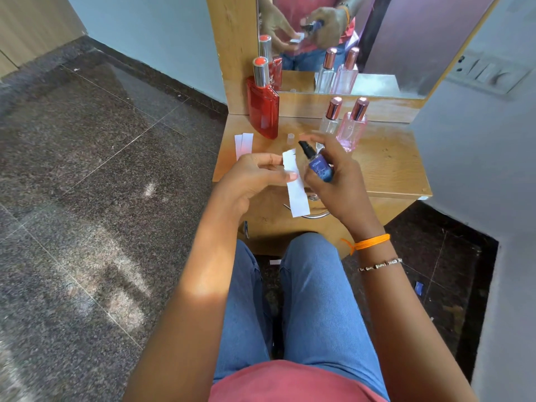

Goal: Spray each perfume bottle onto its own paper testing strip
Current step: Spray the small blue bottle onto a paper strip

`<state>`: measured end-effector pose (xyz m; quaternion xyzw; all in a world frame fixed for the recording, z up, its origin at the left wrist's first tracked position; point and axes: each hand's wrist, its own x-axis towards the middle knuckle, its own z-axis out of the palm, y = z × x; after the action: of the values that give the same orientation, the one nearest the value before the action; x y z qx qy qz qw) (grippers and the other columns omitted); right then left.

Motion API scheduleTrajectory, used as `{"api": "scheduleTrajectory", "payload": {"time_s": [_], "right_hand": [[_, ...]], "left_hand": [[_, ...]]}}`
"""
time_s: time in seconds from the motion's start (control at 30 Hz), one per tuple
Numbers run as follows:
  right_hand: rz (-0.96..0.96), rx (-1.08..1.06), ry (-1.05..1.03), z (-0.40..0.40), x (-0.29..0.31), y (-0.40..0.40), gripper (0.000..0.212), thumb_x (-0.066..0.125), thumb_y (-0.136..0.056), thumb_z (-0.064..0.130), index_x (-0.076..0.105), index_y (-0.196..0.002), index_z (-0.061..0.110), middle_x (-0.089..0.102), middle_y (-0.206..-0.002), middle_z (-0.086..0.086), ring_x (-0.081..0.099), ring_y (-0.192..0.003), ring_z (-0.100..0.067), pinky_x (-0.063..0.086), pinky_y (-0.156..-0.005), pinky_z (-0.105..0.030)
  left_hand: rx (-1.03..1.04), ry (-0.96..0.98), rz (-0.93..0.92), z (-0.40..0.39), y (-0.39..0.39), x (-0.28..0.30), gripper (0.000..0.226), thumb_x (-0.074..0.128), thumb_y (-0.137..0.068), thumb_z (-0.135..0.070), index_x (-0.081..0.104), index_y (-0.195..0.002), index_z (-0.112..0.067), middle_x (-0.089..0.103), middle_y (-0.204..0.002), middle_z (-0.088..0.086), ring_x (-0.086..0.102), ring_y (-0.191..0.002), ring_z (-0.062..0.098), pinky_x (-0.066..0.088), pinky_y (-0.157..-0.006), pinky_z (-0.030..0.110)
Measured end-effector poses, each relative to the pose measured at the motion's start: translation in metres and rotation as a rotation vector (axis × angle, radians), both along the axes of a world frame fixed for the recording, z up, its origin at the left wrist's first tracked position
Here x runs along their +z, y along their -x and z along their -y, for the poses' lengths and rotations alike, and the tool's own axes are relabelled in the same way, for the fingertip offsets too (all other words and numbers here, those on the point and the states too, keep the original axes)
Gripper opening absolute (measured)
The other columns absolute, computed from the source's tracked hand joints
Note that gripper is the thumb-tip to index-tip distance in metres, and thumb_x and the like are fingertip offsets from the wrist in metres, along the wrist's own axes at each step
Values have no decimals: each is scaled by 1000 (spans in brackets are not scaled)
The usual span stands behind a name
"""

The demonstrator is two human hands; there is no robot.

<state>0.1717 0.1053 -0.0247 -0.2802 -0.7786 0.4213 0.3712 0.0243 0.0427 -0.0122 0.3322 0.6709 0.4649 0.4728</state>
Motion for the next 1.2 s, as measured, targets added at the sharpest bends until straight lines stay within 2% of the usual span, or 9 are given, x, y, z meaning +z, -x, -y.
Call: {"api": "scheduleTrajectory", "payload": {"time_s": [0.07,0.17,0.27,0.37,0.47,0.53,0.73,0.87,1.2], "right_hand": [[79,1,-95,1,-1,0,46,59,-80,3,52,-121,22,57,-85,25,53,-66,-1,46,-61,-25],[187,-3,-156,-1,-3,-1,50,59,-80,10,49,-127,22,65,-111,7,64,-93,-20,53,-75,-44],[235,9,-186,-4,-6,-3,55,56,-80,8,45,-133,22,62,-124,-1,60,-109,-27,51,-84,-48],[242,12,-210,-4,-9,-4,53,55,-81,5,45,-131,20,64,-116,-8,61,-96,-32,53,-78,-48],[275,-11,-242,-6,-11,-4,51,54,-79,6,46,-126,22,66,-98,-15,57,-72,-33,52,-66,-46],[293,-28,-264,-6,-12,-4,49,54,-79,6,47,-125,22,64,-87,-17,50,-64,-29,52,-61,-45],[313,-39,-304,-3,-12,-6,43,56,-81,2,51,-122,13,54,-72,-11,39,-59,-25,44,-56,-38],[341,-35,-323,-4,-13,-6,41,57,-83,3,51,-122,13,58,-74,-13,42,-59,-25,39,-54,-35],[364,-10,-335,-2,-13,-8,37,56,-82,-1,50,-117,10,50,-67,-11,39,-56,-24,30,-48,-29]], "left_hand": [[-28,35,5,0,-1,0,39,75,-74,-12,64,-111,-9,68,-90,-3,60,-90,10,43,-84,18],[-43,56,10,0,-4,0,47,75,-74,-17,62,-118,-9,66,-98,-3,57,-96,8,35,-76,16],[-62,55,26,0,-5,2,33,73,-75,-15,66,-108,-14,68,-91,-6,59,-89,6,36,-72,17],[-71,50,35,1,-5,4,24,71,-77,-12,67,-100,-17,68,-84,-7,60,-76,-1,39,-64,11],[-76,58,4,1,-7,6,30,70,-79,-10,66,-109,-10,65,-81,-7,57,-56,-14,35,-46,-1],[-80,70,-12,2,-9,6,33,69,-79,-9,65,-112,-9,64,-81,-8,55,-52,-17,33,-43,-2],[-96,67,-9,3,-11,8,30,69,-80,-9,66,-110,-9,65,-80,-7,58,-61,-11,35,-46,-1],[-114,79,-10,3,-11,7,28,70,-79,-11,67,-106,-13,68,-84,-6,59,-79,2,39,-60,12],[-112,132,-38,4,-16,8,36,72,-78,-15,65,-114,-14,65,-99,-3,53,-84,1,31,-64,19]]}}
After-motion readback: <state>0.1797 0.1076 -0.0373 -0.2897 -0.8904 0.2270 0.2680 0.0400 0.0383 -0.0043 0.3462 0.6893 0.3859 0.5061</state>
